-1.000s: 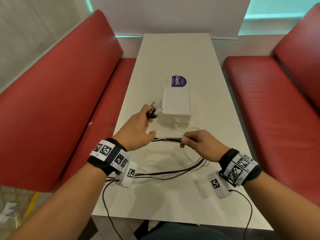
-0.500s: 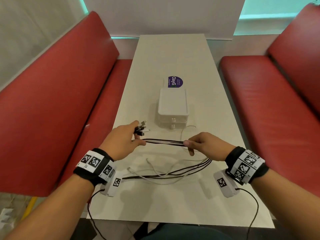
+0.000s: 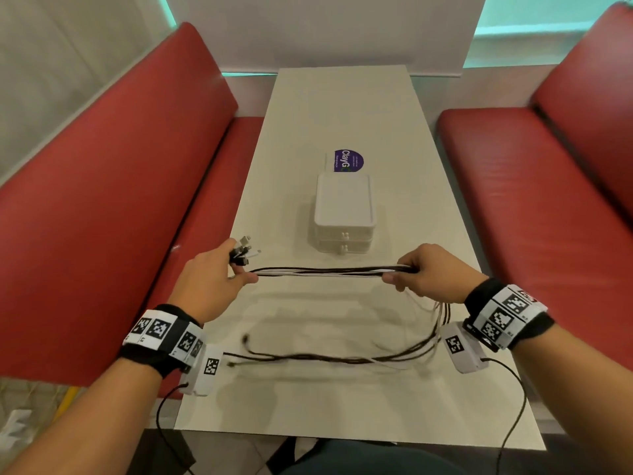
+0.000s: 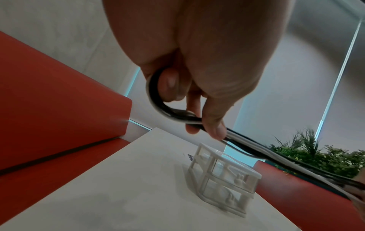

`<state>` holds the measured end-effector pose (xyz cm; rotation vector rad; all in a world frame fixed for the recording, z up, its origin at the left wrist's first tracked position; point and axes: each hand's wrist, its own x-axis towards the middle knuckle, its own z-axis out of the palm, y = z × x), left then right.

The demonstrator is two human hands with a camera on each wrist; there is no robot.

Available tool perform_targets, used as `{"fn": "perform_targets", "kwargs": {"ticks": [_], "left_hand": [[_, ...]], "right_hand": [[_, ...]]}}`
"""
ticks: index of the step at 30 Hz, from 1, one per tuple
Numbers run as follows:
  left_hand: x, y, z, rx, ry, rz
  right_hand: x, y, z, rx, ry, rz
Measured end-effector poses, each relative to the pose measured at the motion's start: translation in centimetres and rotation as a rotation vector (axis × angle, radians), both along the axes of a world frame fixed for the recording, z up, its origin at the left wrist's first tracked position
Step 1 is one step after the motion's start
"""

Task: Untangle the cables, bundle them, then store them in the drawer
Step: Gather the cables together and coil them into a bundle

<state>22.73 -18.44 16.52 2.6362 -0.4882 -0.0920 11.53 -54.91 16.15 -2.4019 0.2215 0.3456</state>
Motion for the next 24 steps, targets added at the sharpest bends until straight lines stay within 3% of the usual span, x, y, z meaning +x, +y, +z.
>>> {"fn": "perform_targets", "kwargs": {"ticks": [2, 7, 9, 11, 13, 15, 18, 21, 24], "left_hand": [[-0.1, 0.0, -0.2, 0.013, -0.002, 0.001], [0.6, 1.2, -1.3, 0.035, 0.036, 0.049], [0.6, 1.8, -1.8, 0.031, 0.059, 0.067], [0.5, 2.1, -2.5, 0.045, 0.091, 0.063], [0.4, 1.8, -3.0, 0.097, 0.156, 0.055], [0.7, 0.8, -3.1, 0.223, 0.217, 0.01], [0.6, -2.2, -1.6, 0.345, 0.145, -0.091], [-1.3, -7.3, 0.9, 0.216, 0.077, -0.25], [-3.3, -12.0, 1.0, 0.019, 0.25, -0.405]], "right_hand": [[-0.1, -0.2, 0.2, -0.022, -0.007, -0.003], [-0.7, -1.3, -0.2, 0.231, 0.042, -0.003], [-0.6, -1.7, -0.6, 0.195, 0.018, -0.009], [-0.5, -1.6, -1.2, -0.113, -0.03, 0.082], [-0.4, -0.7, -2.0, -0.574, -0.108, 0.166], [-0.2, 0.9, -2.6, -0.762, -0.16, 0.178], [0.6, 3.2, -2.9, -0.711, -0.143, 0.206], [1.2, 4.7, -2.7, -0.512, -0.175, 0.211], [1.3, 5.4, -1.7, -0.239, -0.254, 0.189]]}}
